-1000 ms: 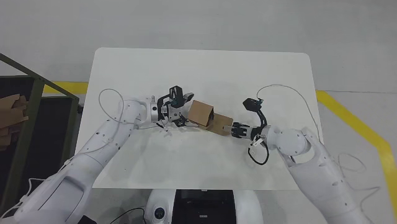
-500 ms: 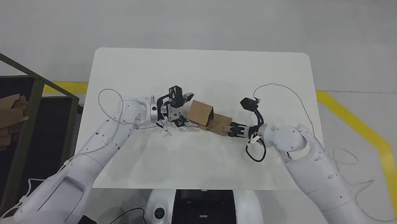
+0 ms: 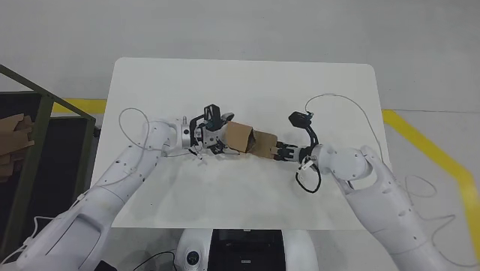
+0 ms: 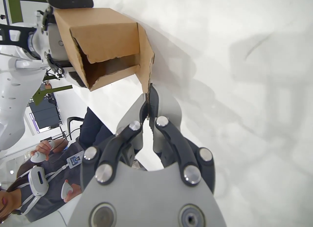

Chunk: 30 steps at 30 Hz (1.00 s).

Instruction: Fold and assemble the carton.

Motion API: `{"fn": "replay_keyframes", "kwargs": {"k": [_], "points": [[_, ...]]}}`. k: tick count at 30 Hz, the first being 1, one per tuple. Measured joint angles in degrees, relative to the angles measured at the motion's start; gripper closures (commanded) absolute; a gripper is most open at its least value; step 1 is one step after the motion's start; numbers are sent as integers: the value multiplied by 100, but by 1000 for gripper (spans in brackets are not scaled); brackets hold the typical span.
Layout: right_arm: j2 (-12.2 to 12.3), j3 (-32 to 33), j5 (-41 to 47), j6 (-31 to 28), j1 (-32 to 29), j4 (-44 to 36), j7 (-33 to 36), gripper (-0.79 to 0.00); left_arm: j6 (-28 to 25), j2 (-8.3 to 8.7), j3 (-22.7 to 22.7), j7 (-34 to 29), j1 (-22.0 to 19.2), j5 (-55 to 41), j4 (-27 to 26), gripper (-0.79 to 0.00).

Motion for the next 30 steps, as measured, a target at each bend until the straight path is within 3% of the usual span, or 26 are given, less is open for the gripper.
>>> {"fn": "replay_keyframes", "kwargs": {"k": [7, 13, 16, 30], "points": [[-10, -15, 225, -61, 66, -107, 89, -25, -3, -3, 16, 44, 14, 21, -6, -785], [-74, -141, 713, -256, 269, 285, 114, -240, 12, 1, 11, 85, 20, 44, -7, -785], [-116, -247, 926, -376, 403, 541, 124, -302, 3, 7, -5, 106, 23, 43, 6, -785], [-273, -526, 2019, -1413, 740, 1412, 219, -292, -38, 17, -27, 159, 5, 53, 48, -785]]}}
